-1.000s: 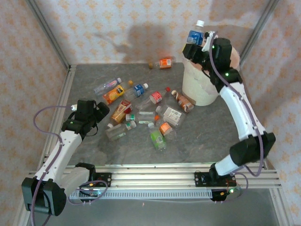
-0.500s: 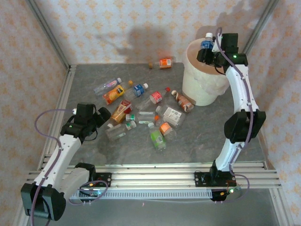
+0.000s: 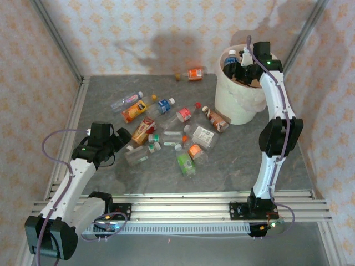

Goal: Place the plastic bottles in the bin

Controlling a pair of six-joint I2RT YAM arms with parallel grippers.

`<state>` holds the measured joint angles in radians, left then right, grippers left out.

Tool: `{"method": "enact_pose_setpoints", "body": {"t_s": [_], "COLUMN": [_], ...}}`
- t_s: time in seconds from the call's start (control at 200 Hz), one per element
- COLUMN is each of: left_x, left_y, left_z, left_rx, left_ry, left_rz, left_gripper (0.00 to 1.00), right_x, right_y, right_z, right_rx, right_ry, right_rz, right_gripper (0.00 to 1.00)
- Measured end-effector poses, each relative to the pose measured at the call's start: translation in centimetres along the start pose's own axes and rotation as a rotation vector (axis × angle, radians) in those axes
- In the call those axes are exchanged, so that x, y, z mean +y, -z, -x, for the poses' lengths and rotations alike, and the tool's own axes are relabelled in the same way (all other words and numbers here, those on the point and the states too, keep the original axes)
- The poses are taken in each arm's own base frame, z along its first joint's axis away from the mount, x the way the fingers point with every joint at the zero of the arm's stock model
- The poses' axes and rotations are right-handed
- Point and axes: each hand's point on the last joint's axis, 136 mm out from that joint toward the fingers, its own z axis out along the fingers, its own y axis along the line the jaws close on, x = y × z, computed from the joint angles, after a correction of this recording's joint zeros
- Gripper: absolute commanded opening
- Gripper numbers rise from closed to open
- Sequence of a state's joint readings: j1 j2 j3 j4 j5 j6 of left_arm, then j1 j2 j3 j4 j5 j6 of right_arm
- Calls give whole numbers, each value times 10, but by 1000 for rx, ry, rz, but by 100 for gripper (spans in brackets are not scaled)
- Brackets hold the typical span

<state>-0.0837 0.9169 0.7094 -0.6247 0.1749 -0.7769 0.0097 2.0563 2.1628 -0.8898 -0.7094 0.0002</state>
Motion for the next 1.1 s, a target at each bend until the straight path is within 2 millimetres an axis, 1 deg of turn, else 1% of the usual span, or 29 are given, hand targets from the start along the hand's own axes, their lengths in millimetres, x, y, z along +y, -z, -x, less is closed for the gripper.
{"method": "enact_pose_setpoints", "body": {"t_s": [0.11, 0.255, 0.355, 0.62, 0.786, 0.956, 1.101], "left_x": [2, 4, 5, 5, 5, 1, -2], "left_y": [-2, -3, -4, -6, -8, -8, -8], "left_z": [-2, -4, -4, -5, -6, -7, -7], "left_rx": [6, 11, 15, 18, 26, 35, 34], "left_ry": [0, 0, 0, 0, -12, -19, -36], "left_rz": [5, 10, 14, 17, 16, -3, -19], "left_gripper": [100, 100, 100, 100, 100, 100, 100], "right_x": [2, 5, 4, -3, -14, -20, -20], "right_y": [0, 0, 0, 0, 1, 13, 39], "right_z": [-1, -1, -1, 0, 2, 2, 11], "right_rx": [3, 7, 7, -1, -20, -51, -123], "right_ry": [-3, -7, -7, -37, -90, -134, -150], "right_rz": [13, 28, 27, -15, -80, -146, -217], "right_gripper": [68, 74, 76, 82, 85, 91, 94]}}
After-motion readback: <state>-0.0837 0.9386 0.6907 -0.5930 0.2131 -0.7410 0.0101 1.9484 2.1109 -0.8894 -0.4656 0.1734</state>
